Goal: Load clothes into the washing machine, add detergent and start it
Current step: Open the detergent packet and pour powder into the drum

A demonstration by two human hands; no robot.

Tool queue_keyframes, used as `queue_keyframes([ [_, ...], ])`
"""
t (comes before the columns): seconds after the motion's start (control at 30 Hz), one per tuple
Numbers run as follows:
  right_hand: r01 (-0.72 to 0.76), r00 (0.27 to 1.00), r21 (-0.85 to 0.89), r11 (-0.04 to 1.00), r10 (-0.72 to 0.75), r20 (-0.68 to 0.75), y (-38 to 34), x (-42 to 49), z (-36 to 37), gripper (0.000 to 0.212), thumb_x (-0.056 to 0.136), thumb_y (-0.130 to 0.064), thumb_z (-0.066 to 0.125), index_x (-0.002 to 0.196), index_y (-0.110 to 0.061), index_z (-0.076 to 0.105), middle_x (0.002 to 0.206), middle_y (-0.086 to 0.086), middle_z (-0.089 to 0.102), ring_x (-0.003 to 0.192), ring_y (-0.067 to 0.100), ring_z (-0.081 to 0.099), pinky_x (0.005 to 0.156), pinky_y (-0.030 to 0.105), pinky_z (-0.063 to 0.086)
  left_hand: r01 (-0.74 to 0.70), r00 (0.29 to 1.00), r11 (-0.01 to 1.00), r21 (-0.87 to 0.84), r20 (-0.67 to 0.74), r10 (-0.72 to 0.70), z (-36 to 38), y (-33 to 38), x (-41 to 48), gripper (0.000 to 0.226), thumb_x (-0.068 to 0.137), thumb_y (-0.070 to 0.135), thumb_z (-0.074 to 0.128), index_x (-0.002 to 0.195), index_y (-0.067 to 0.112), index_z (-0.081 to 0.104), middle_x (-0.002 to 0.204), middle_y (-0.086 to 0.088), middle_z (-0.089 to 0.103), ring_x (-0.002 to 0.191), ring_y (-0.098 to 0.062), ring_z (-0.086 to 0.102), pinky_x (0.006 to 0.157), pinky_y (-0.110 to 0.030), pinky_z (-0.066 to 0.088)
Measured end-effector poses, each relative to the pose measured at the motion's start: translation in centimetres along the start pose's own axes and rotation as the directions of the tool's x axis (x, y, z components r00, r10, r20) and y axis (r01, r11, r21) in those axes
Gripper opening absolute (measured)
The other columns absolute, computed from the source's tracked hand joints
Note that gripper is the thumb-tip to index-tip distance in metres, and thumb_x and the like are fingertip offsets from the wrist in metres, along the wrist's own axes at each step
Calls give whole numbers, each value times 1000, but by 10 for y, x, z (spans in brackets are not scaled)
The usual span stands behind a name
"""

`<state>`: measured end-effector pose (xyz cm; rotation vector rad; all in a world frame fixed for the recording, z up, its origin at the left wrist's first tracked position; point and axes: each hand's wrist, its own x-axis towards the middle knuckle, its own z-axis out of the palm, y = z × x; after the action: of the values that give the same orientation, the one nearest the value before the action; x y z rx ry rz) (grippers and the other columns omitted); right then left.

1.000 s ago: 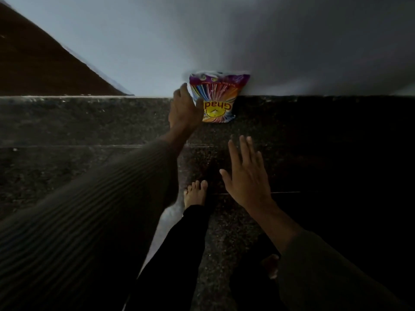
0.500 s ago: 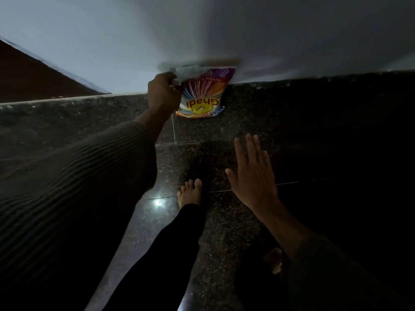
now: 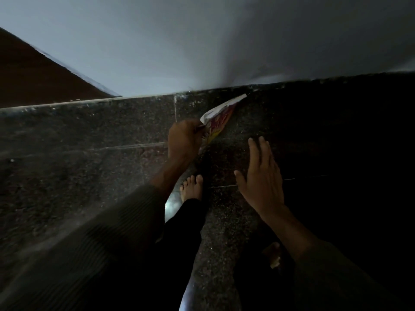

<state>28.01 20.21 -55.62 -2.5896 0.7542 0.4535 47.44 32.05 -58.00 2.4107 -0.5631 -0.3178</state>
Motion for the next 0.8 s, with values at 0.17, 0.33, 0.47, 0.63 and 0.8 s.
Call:
queue_keyframes([
  [0.17,-6,991,371,929,56,-124,22,-23,-39,86,86,-19,72,154,-18,20,161,6,16,148,23,21,114,37,34,13,968,999,-39,251,-3,-9,24,-87,24,83,34,61,81,19,80,74,-2,76,64,-18,70,56,-32,53],
  [0.33,135,978,304,943,-77,-195,51,-60,-78,85,81,-14,76,152,-21,30,158,5,23,145,22,26,112,31,32,-198,944,978,-61,255,207,-43,82,-126,28,84,33,58,82,13,77,72,-3,71,65,-15,65,56,-29,45],
  [0.47,125,972,357,926,-42,-230,73,-106,-105,54,84,-18,74,135,-16,56,147,5,43,135,20,42,105,29,39,-265,921,960,-94,270,281,-64,144,-147,4,79,13,73,81,14,76,73,0,68,65,-7,58,57,-23,41],
  [0.63,90,898,513,854,153,-412,93,-180,-145,16,82,-15,76,96,-8,75,108,5,70,98,13,65,86,15,48,-340,911,934,-113,206,357,-92,223,-179,9,74,8,74,79,15,77,73,-1,70,61,-10,62,55,-25,44],
  [0.8,53,829,667,743,339,-444,102,-259,-207,11,82,-7,77,91,-13,74,93,-4,74,87,5,69,78,31,56,-383,907,911,-154,128,402,-134,301,-217,18,82,24,69,76,9,77,67,-4,66,62,-6,53,54,-18,35],
])
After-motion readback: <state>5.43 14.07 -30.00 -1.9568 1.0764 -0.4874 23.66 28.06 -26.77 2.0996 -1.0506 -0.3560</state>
